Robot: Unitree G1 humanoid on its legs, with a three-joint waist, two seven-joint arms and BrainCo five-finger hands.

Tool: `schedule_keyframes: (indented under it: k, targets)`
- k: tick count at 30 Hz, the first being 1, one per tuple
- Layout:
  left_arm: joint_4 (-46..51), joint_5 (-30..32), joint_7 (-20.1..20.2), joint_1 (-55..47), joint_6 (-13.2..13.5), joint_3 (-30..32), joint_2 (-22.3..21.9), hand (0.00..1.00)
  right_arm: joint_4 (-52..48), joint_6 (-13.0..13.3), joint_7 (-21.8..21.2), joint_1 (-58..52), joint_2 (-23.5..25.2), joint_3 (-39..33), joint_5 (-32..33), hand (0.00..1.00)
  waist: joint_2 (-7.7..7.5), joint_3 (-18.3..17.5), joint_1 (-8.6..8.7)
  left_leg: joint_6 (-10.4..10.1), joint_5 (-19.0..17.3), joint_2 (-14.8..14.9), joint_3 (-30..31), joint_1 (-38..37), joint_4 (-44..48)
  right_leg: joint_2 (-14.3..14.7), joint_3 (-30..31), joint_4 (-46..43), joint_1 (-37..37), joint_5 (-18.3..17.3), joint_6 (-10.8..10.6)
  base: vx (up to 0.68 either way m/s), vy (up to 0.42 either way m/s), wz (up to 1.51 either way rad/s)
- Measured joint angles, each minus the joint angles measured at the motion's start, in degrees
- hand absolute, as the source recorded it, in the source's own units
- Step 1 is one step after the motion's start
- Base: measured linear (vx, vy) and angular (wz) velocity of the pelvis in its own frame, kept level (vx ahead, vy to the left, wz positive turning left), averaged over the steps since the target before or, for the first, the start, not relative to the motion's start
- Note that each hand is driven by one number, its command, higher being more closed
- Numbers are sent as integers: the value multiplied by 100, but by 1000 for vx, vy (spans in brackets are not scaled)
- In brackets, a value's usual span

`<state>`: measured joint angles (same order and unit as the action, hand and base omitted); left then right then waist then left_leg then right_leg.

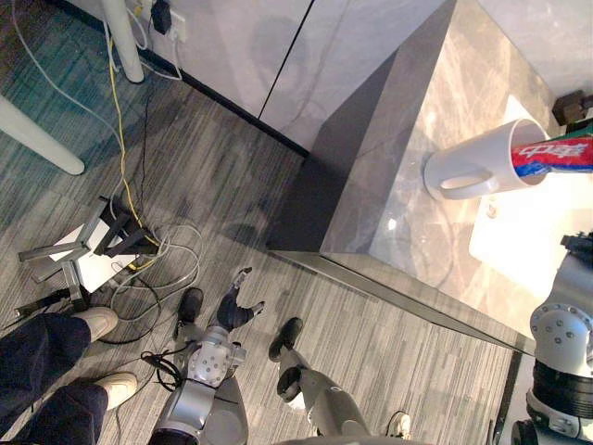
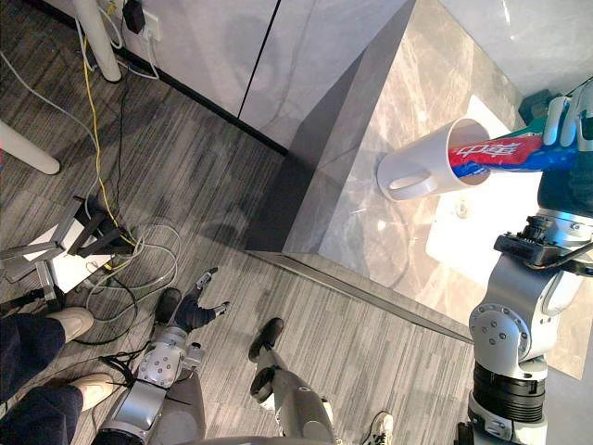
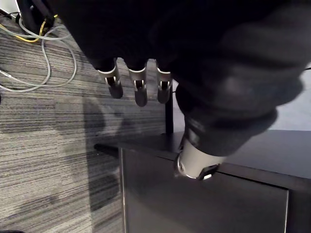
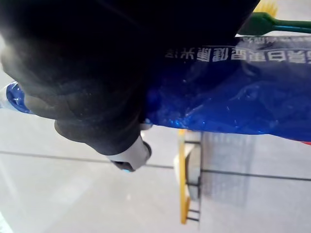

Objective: Organize washtable

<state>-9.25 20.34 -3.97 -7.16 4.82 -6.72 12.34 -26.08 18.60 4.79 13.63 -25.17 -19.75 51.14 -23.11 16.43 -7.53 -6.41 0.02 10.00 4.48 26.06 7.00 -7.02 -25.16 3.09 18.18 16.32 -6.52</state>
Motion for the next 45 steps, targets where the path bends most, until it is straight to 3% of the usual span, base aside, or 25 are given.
schedule_keyframes:
  k: [16, 38, 39, 42, 45]
  targets:
    - [-4, -188, 18, 0, 0, -3, 1, 0, 0, -1, -2, 64, -4, 0, 2, 100, 26, 27, 21, -6, -8, 2, -10, 15, -10, 2, 5, 3, 23, 0, 0, 0, 0, 0]
    - [-35, -283, 23, 165, -2, -59, 5, 0, -1, -126, -5, 56, -5, 11, -5, 100, 86, 334, 11, -8, -7, 3, -5, 233, 38, 4, 1, 7, 215, 7, 8, 19, 28, 0]
    - [-34, -283, 23, 171, -1, -59, 3, 0, 0, -126, -6, 43, -4, 11, -7, 0, 98, 344, 6, -8, -7, 19, -5, 233, 38, 21, 0, 7, 224, 54, 67, 23, 36, -4]
    - [-19, -294, 24, 194, -1, -61, -12, 0, -10, -126, -11, -2, -3, 9, -18, 0, 163, 397, -56, -7, -8, 134, -20, 240, 37, 114, 2, 11, 290, 337, 59, -1, 47, -15]
    - [38, -293, 23, 209, -1, -61, -35, 0, -21, -137, -70, -115, -3, 7, -20, 0, 163, 396, -115, -6, -7, 120, -18, 250, 37, 102, -5, 14, 300, 358, 83, 6, 49, -3]
